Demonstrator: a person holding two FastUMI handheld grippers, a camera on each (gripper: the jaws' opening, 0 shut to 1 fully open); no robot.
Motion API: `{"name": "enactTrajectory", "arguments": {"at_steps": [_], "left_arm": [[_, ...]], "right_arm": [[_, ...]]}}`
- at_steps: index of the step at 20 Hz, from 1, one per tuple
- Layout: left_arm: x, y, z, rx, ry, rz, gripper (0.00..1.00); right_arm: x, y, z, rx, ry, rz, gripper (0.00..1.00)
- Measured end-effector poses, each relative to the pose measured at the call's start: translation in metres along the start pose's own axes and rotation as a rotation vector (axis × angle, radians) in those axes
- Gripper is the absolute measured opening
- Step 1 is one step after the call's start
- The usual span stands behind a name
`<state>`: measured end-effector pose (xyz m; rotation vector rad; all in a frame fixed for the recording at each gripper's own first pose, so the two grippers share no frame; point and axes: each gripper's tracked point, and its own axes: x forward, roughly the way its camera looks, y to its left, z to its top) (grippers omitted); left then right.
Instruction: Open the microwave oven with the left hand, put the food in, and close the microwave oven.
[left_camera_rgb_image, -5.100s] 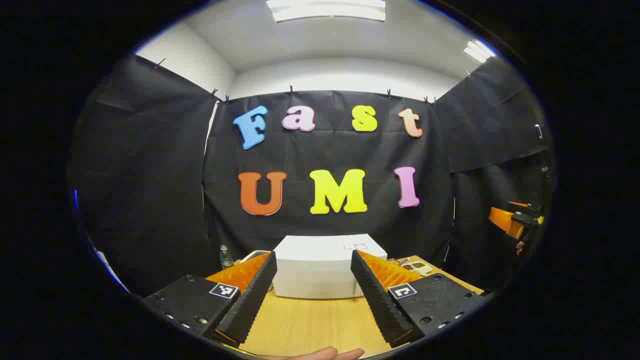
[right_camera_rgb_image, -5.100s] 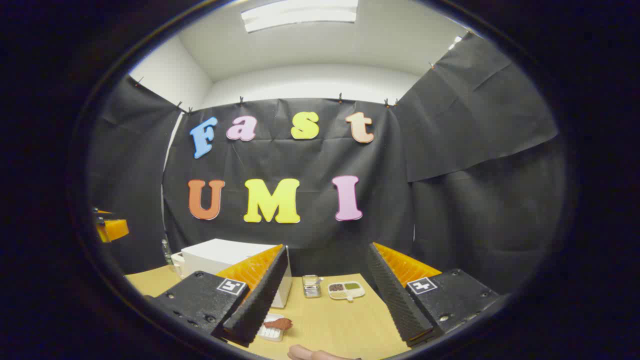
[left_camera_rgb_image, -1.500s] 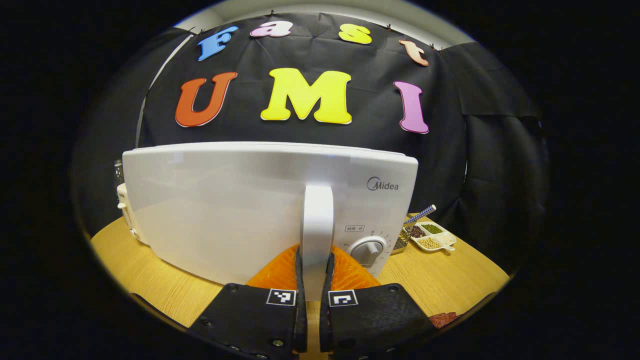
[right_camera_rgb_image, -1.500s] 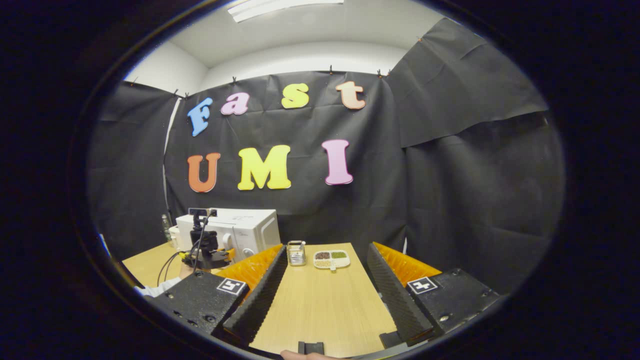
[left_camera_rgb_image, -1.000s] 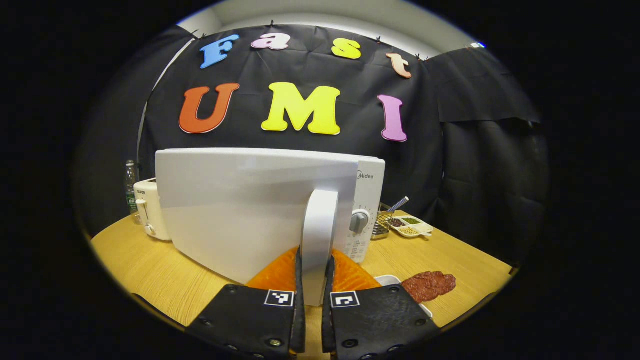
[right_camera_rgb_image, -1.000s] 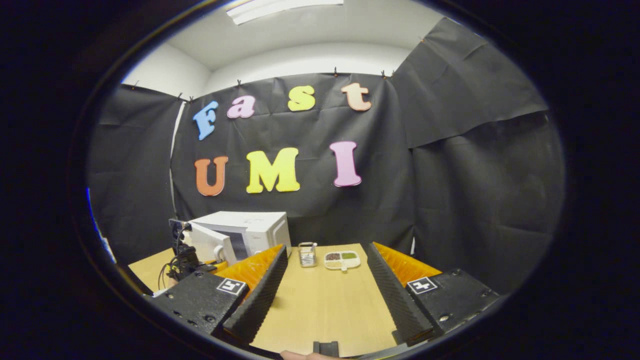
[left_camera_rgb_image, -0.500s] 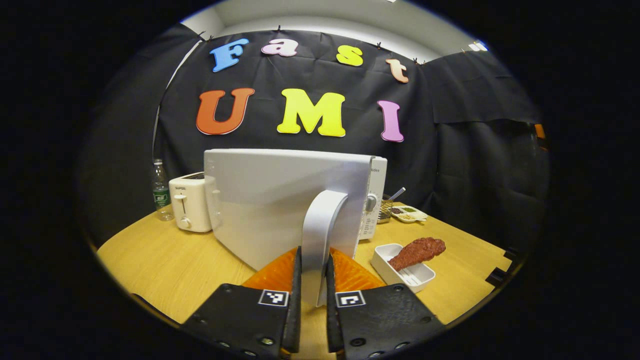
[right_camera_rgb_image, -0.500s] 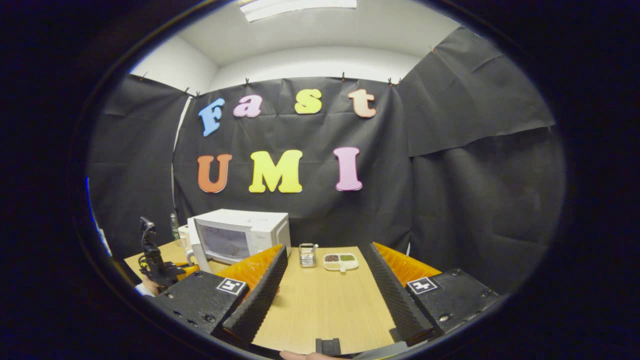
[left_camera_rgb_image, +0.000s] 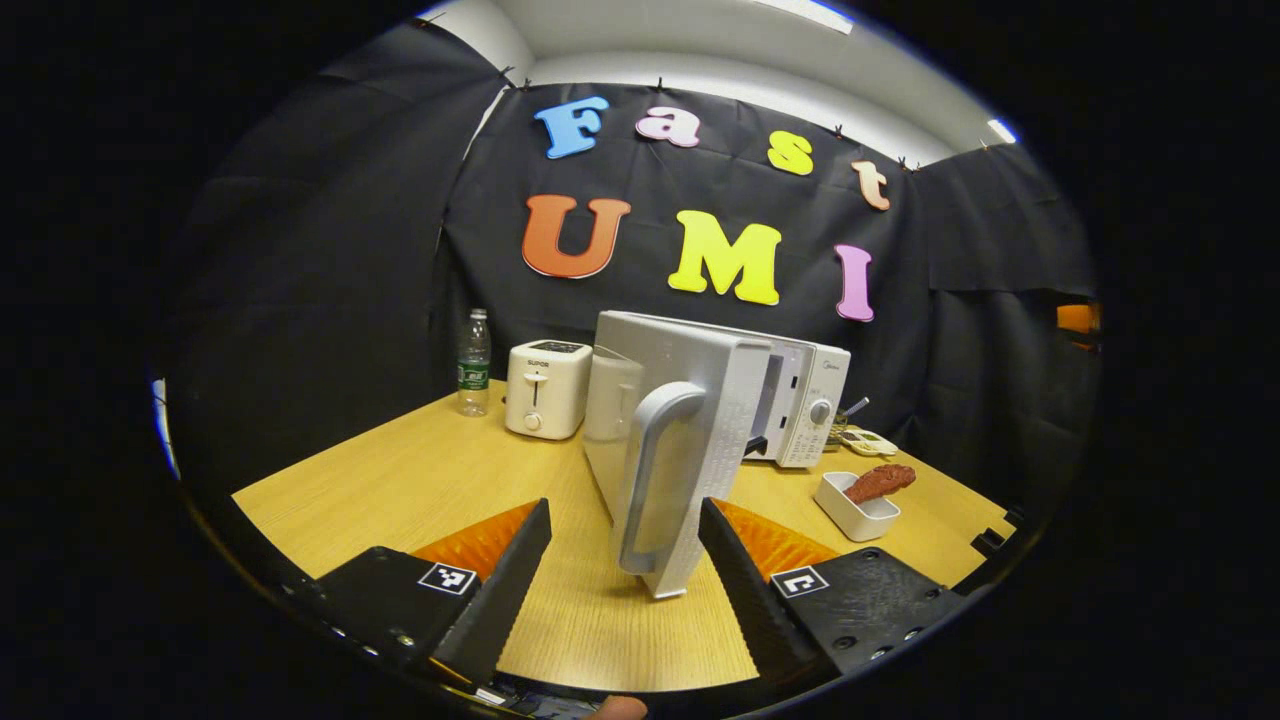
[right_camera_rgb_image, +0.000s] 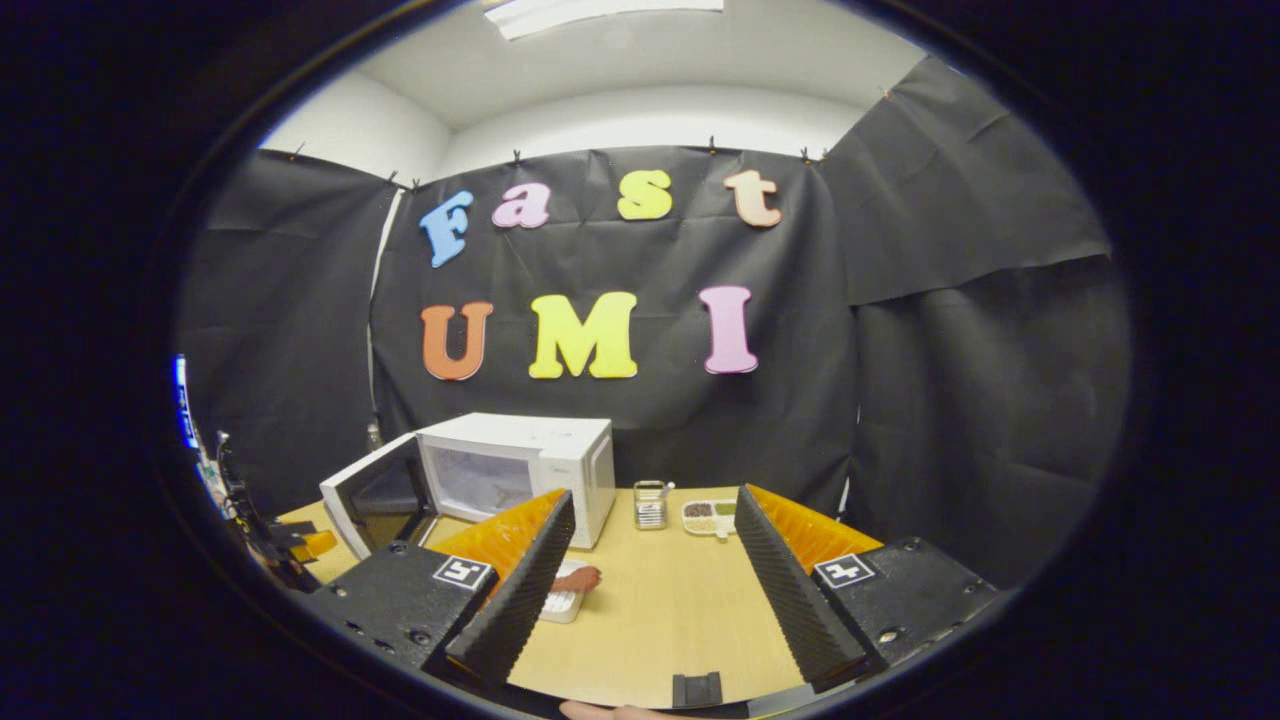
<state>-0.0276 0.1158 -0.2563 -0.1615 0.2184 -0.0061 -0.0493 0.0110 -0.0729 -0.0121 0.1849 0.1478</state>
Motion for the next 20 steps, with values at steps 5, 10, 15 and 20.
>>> {"name": "enactTrajectory", "arguments": {"at_steps": [5, 10, 15, 20], "left_arm": [[-0.029, 0.005, 0.033, 0.03, -0.033, 0.047, 0.92], [-0.034, -0.034, 0.078, 0.073, -0.044, 0.009, 0.92], [-0.013, -0.074, 0.117, 0.086, -0.06, -0.048, 0.92], [0.016, -0.083, 0.147, 0.123, -0.115, 0.008, 0.92]], "right_arm": [[0.025, 0.026, 0.006, -0.048, 0.017, 0.052, 0.94], [0.066, 0.029, 0.009, -0.065, 0.043, 0.064, 0.94], [0.12, 0.024, -0.018, -0.062, 0.143, 0.077, 1.0], [0.179, 0.031, -0.074, -0.038, 0.316, 0.192, 1.0]]}}
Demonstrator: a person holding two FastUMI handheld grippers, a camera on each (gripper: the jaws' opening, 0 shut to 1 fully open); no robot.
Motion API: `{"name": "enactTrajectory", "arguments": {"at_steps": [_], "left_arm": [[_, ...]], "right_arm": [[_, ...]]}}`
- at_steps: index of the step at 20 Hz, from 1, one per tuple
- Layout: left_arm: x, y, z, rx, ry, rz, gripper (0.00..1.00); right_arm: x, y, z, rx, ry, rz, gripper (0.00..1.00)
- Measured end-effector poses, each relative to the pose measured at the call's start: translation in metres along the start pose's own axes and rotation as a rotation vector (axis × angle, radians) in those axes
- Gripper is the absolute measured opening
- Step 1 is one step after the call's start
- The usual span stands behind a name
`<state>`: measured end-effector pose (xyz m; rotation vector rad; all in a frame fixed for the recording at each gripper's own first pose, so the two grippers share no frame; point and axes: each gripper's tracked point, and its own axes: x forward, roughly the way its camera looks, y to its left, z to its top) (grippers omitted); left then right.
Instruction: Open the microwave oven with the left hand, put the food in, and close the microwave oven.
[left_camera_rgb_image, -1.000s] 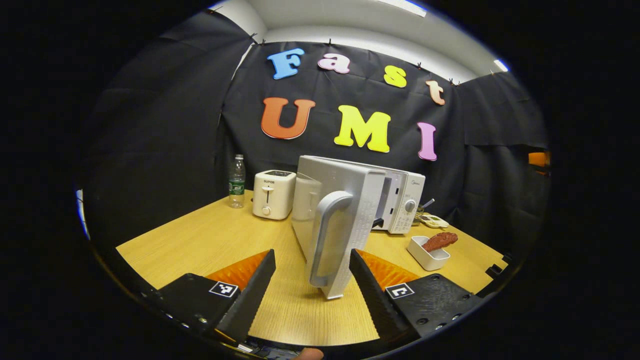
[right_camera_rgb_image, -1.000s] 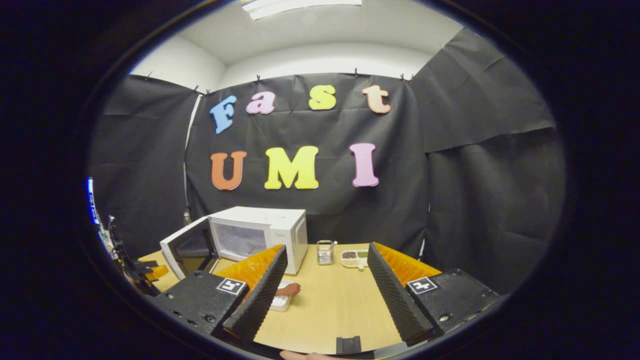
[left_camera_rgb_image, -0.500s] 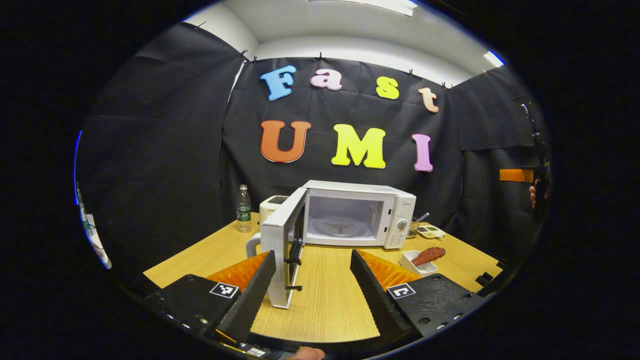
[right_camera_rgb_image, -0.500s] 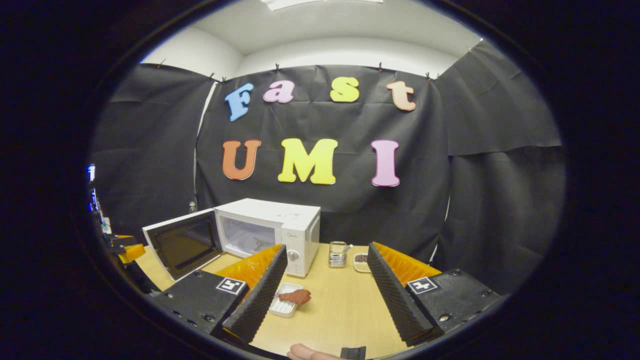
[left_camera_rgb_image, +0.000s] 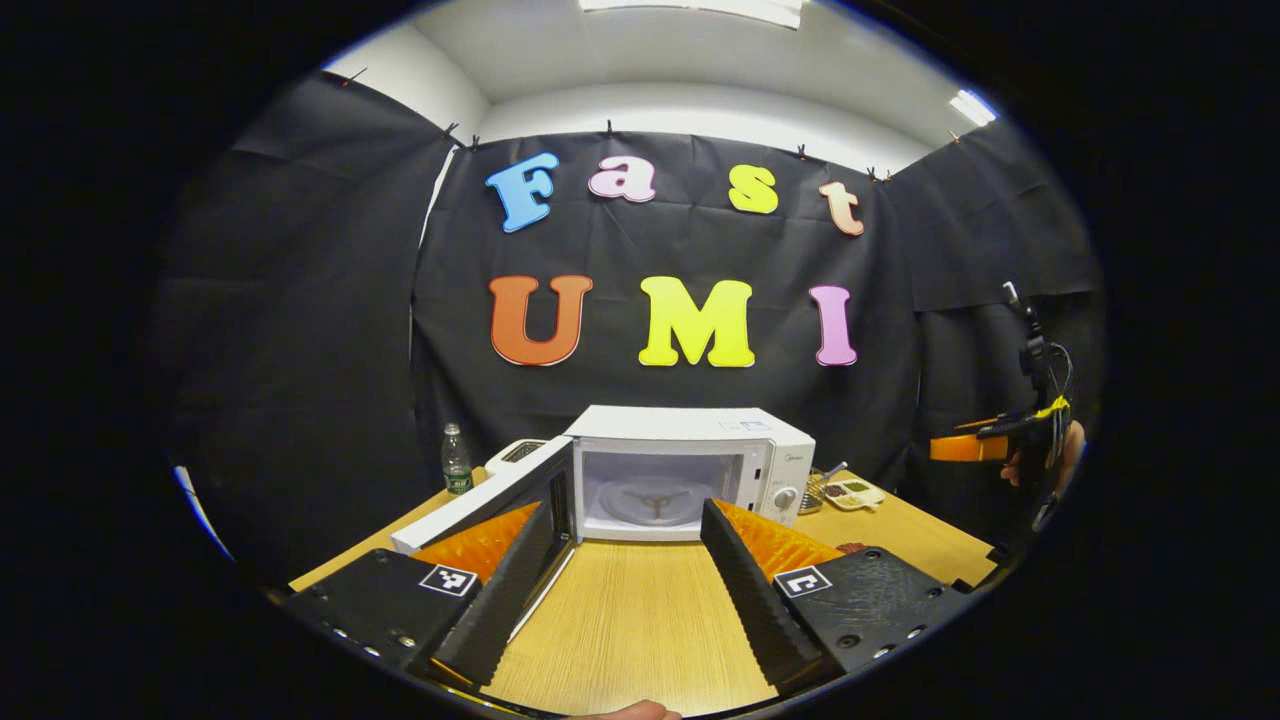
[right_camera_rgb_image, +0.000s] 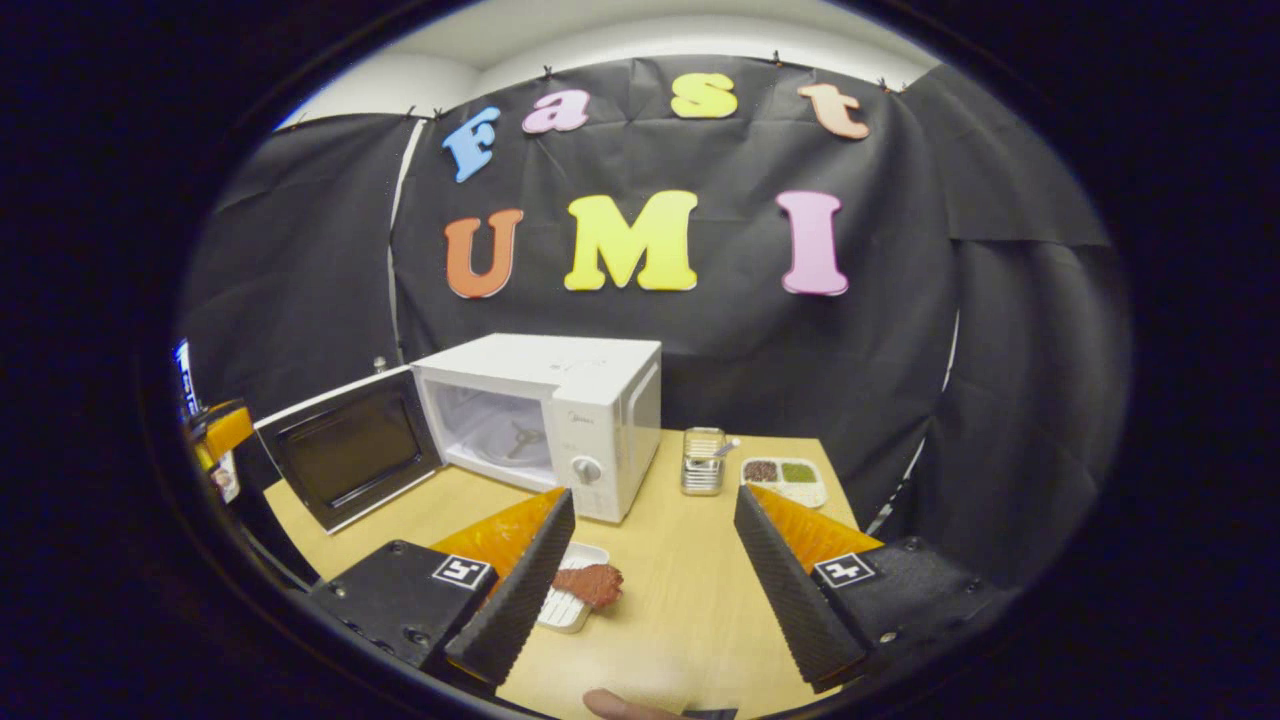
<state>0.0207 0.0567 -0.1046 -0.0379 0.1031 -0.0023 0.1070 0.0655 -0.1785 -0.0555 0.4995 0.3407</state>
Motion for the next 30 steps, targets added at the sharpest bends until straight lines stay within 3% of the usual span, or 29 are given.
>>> {"name": "enactTrajectory", "arguments": {"at_steps": [4, 6, 7, 8, 9, 10, 11, 12, 13, 14, 16, 18, 19, 20, 26, 30], "left_arm": [[0.014, -0.007, 0.021, -0.008, -0.061, 0.024, 0.92], [0.016, -0.015, 0.034, -0.006, -0.104, 0.0, 0.92], [0.015, -0.024, 0.038, 0.01, -0.125, -0.03, 0.92], [0.014, -0.026, 0.044, 0.021, -0.15, -0.029, 0.92], [0.014, -0.026, 0.05, 0.033, -0.164, -0.019, 0.92], [0.013, -0.027, 0.051, 0.043, -0.172, -0.019, 0.92], [0.011, -0.03, 0.053, 0.05, -0.179, -0.025, 0.92], [0.009, -0.034, 0.055, 0.056, -0.181, -0.033, 0.92], [0.007, -0.037, 0.056, 0.061, -0.186, -0.036, 0.92], [0.006, -0.037, 0.057, 0.068, -0.188, -0.038, 0.92], [0.006, -0.038, 0.054, 0.083, -0.186, -0.034, 0.92], [0.005, -0.038, 0.049, 0.095, -0.175, -0.028, 0.92], [0.004, -0.038, 0.048, 0.1, -0.172, -0.026, 0.92], [0.002, -0.036, 0.049, 0.102, -0.17, -0.025, 0.92], [-0.006, -0.02, 0.041, 0.065, -0.17, -0.004, 0.92], [-0.016, -0.014, 0.054, 0.111, -0.246, -0.006, 0.92]], "right_arm": [[0.047, -0.003, -0.049, 0.038, 0.18, 0.094, 1.0], [0.06, 0.005, -0.077, 0.134, 0.295, 0.18, 0.99], [0.067, 0.009, -0.09, 0.203, 0.354, 0.231, 0.97], [0.072, 0.013, -0.103, 0.255, 0.404, 0.267, 0.84], [0.077, 0.016, -0.113, 0.315, 0.453, 0.295, 0.94], [0.081, 0.021, -0.124, 0.364, 0.497, 0.329, 0.81], [0.085, 0.024, -0.132, 0.411, 0.535, 0.346, 0.79], [0.09, 0.027, -0.141, 0.448, 0.573, 0.36, 0.89], [0.094, 0.03, -0.149, 0.473, 0.607, 0.379, 0.86], [0.096, 0.034, -0.155, 0.497, 0.631, 0.396, 0.82], [0.096, 0.048, -0.158, 0.566, 0.65, 0.474, 0.53], [0.097, 0.05, -0.155, 0.626, 0.637, 0.471, 0.2], [0.094, 0.051, -0.154, 0.606, 0.623, 0.475, 0.05], [0.09, 0.051, -0.149, 0.574, 0.597, 0.47, 0.14], [0.053, 0.039, -0.108, 0.252, 0.378, 0.317, 0.13], [0.027, 0.055, -0.086, 0.056, 0.243, 0.226, 0.13]]}}
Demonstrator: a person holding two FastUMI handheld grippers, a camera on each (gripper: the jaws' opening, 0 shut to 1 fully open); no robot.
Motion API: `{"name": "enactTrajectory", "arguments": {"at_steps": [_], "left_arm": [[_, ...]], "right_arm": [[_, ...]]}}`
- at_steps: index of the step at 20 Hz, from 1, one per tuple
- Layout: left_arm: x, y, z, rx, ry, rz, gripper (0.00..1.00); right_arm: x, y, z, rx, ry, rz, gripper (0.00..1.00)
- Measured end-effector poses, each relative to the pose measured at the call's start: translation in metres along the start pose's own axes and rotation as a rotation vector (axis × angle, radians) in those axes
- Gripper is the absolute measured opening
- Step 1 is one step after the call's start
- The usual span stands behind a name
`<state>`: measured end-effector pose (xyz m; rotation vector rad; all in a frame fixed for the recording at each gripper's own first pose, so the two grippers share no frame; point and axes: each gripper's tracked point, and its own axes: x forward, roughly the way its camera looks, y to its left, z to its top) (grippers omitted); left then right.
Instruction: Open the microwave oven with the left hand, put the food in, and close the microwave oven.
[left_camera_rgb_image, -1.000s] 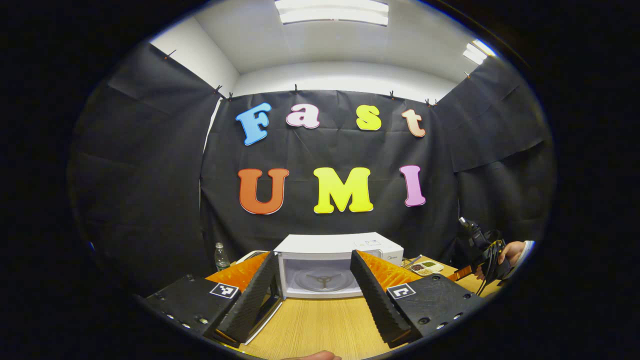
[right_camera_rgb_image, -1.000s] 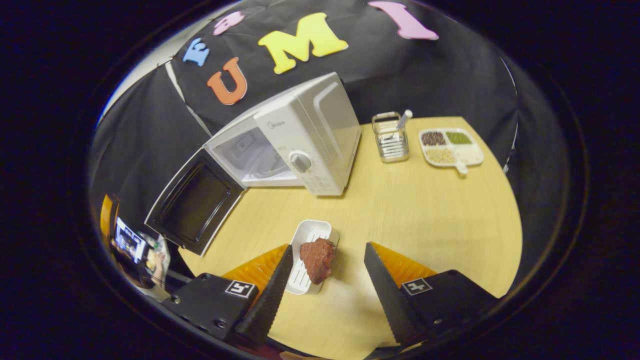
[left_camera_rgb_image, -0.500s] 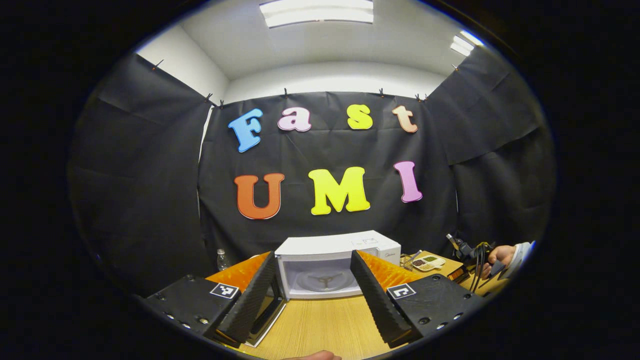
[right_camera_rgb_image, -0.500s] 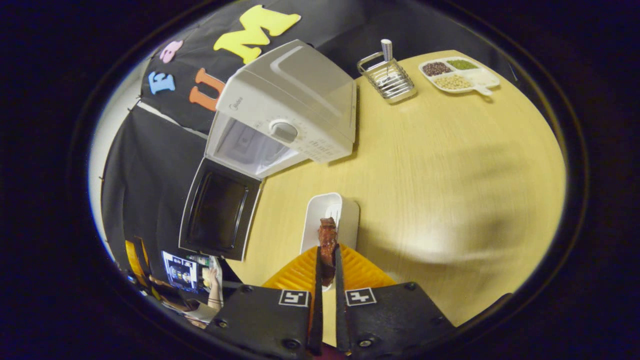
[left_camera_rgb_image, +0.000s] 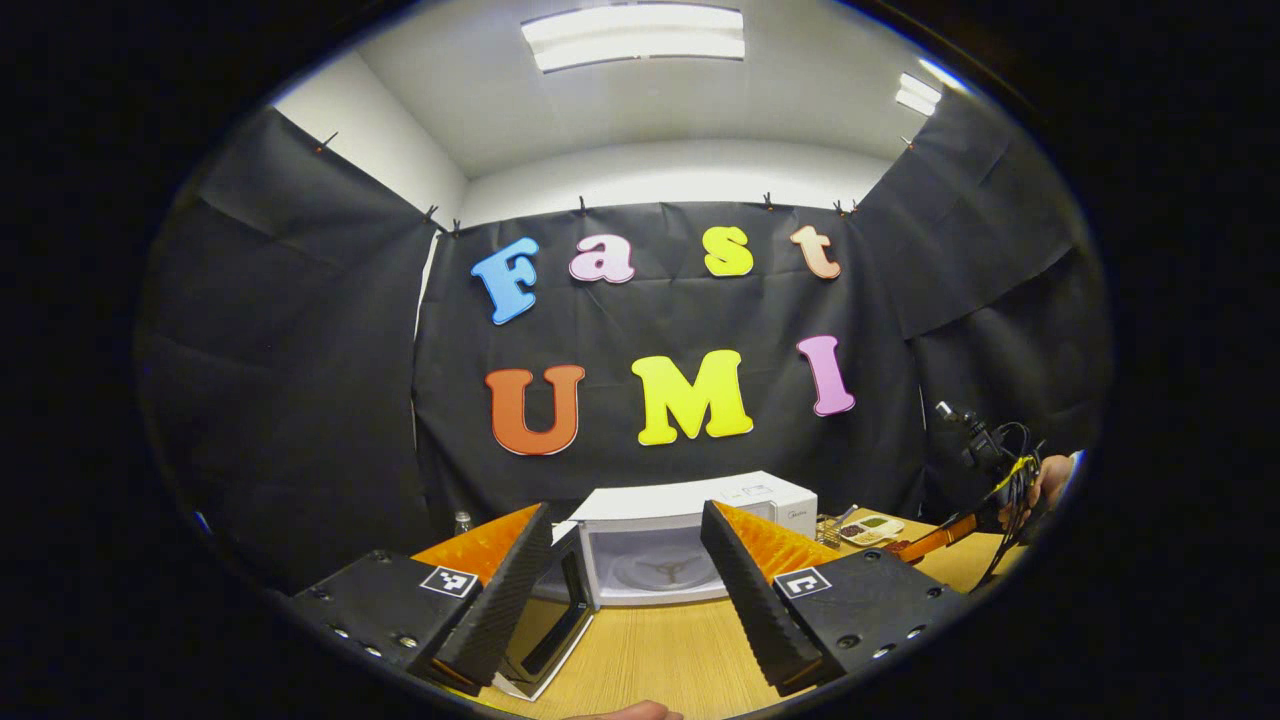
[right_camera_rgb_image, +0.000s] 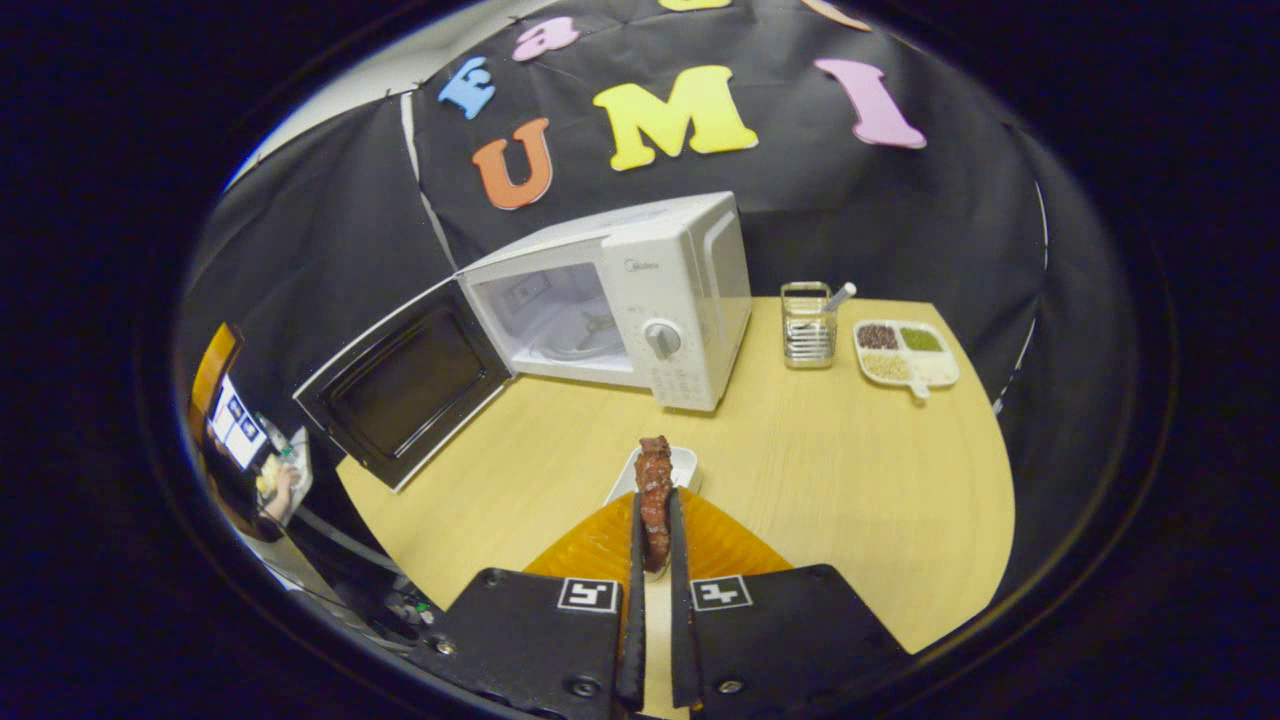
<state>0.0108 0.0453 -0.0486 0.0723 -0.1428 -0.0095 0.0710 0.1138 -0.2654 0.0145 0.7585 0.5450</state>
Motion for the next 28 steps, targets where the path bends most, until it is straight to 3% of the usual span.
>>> {"name": "enactTrajectory", "arguments": {"at_steps": [4, 7, 12, 20, 23, 28], "left_arm": [[-0.005, 0.0, -0.01, -0.092, 0.043, -0.038, 0.92], [-0.008, 0.012, -0.025, -0.129, 0.102, -0.016, 0.92], [-0.019, 0.016, -0.032, -0.123, 0.136, -0.022, 0.92], [-0.03, 0.04, -0.046, -0.131, 0.13, 0.022, 0.92], [-0.029, 0.044, -0.052, -0.179, 0.127, 0.026, 0.92], [-0.024, 0.057, -0.076, -0.206, 0.185, 0.052, 0.92]], "right_arm": [[-0.008, 0.032, 0.008, -0.128, -0.119, -0.126, 0.13], [-0.006, 0.056, 0.014, -0.179, -0.219, -0.194, 0.13], [0.022, 0.106, 0.024, -0.167, -0.298, -0.179, 0.13], [0.122, 0.145, 0.058, -0.118, -0.437, -0.287, 0.13], [0.159, 0.152, 0.077, -0.077, -0.493, -0.334, 0.13], [0.233, 0.173, 0.117, -0.086, -0.491, -0.37, 0.13]]}}
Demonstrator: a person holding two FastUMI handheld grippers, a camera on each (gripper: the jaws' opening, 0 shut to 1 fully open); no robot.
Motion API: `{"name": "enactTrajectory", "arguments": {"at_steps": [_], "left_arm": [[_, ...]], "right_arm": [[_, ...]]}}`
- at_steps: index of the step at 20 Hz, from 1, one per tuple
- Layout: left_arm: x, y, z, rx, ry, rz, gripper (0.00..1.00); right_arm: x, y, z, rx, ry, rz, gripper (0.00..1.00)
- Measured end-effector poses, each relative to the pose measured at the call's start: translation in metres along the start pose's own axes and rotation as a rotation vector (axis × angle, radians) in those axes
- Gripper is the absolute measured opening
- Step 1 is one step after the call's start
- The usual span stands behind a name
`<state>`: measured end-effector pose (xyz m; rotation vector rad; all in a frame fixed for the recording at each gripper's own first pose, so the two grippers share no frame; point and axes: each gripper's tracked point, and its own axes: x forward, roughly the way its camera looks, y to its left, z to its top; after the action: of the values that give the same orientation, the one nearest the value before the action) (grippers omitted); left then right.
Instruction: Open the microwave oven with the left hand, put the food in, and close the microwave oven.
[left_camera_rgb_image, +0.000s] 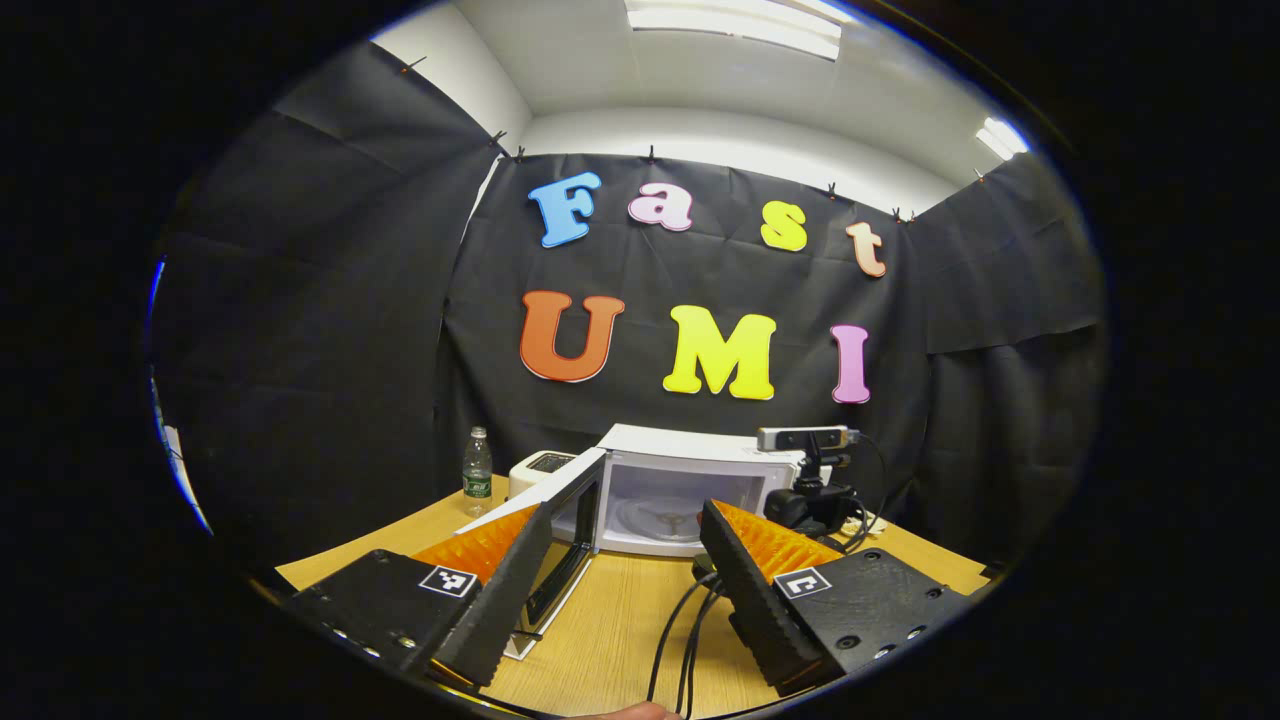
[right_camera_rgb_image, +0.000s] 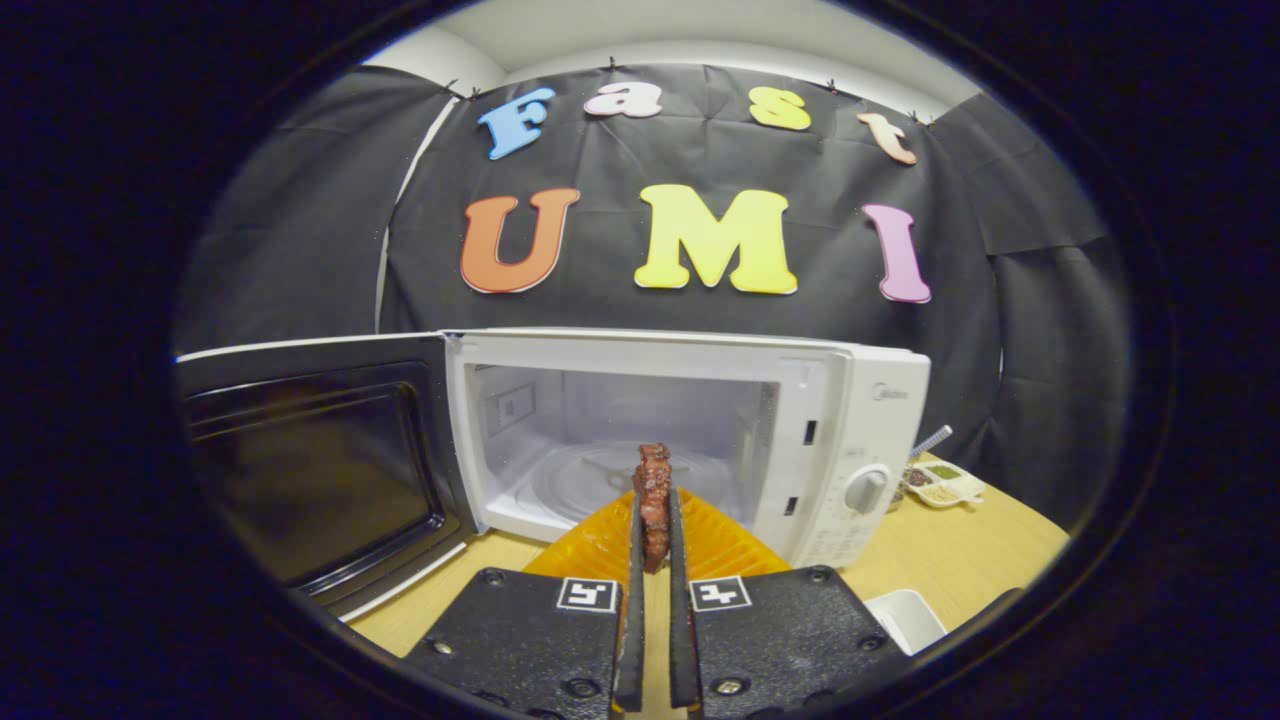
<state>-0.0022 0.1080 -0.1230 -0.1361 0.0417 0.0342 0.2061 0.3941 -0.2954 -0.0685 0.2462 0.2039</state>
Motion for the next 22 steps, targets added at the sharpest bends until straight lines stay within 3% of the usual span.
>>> {"name": "enactTrajectory", "arguments": {"at_steps": [4, 10, 22], "left_arm": [[0.011, 0.01, -0.015, 0.028, 0.041, 0.029, 0.92], [0.025, 0.022, -0.028, -0.011, 0.07, 0.018, 0.92], [0.025, 0.028, -0.039, -0.021, 0.096, -0.011, 0.92]], "right_arm": [[0.054, 0.023, 0.01, -0.028, -0.02, -0.005, 0.13], [0.111, 0.025, 0.003, -0.015, -0.008, -0.043, 0.13], [0.13, 0.023, 0.002, 0.315, -0.008, -0.037, 0.15]]}}
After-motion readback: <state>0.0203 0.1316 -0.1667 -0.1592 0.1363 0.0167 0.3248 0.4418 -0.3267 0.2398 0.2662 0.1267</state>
